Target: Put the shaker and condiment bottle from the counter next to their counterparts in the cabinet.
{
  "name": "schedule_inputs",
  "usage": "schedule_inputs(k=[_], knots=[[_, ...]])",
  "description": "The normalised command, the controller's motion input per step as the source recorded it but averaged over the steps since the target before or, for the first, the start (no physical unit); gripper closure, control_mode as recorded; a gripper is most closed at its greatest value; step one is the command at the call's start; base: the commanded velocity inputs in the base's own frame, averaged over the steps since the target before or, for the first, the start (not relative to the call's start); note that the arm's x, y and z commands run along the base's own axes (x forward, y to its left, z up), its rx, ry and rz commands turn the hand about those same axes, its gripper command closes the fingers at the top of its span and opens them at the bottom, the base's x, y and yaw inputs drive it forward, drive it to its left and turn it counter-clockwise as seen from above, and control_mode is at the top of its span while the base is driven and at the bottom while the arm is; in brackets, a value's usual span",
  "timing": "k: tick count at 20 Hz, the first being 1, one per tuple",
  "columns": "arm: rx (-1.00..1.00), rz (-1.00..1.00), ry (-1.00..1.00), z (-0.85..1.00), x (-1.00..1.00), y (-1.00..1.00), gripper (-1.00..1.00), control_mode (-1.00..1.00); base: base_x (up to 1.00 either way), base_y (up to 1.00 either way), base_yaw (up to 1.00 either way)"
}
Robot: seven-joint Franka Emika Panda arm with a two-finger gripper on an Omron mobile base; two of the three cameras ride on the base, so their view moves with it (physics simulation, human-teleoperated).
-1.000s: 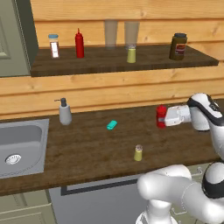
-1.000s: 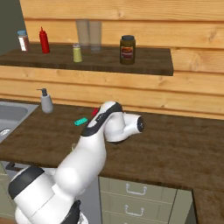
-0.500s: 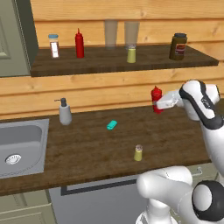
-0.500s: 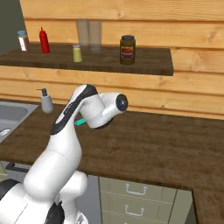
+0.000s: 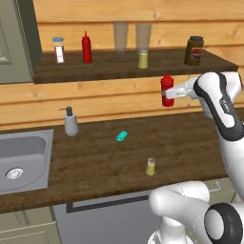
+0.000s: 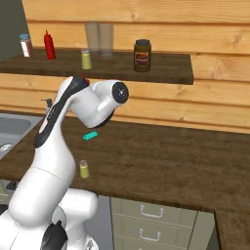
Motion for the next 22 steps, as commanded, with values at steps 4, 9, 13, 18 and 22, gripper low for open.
schedule_inputs(k=[4, 9, 13, 18, 22], knots=[[0.21, 0.0, 0.01, 0.73, -0.38, 0.34, 1.0, -1.0, 0.0, 0.0, 0.0], [0.05, 0.02, 0.01, 0.42, -0.26, 0.53, 1.0, -1.0, 0.0, 0.0, 0.0], [-0.06, 0.05, 0.0, 0.13, 0.0, 0.75, 1.0, -1.0, 0.0, 0.0, 0.0], [0.04, -0.05, 0.0, 0.72, -0.01, 0.3, 1.0, -1.0, 0.0, 0.0, 0.0], [0.0, -0.18, 0.04, 0.32, 0.0, 0.58, 1.0, -1.0, 0.0, 0.0, 0.0]])
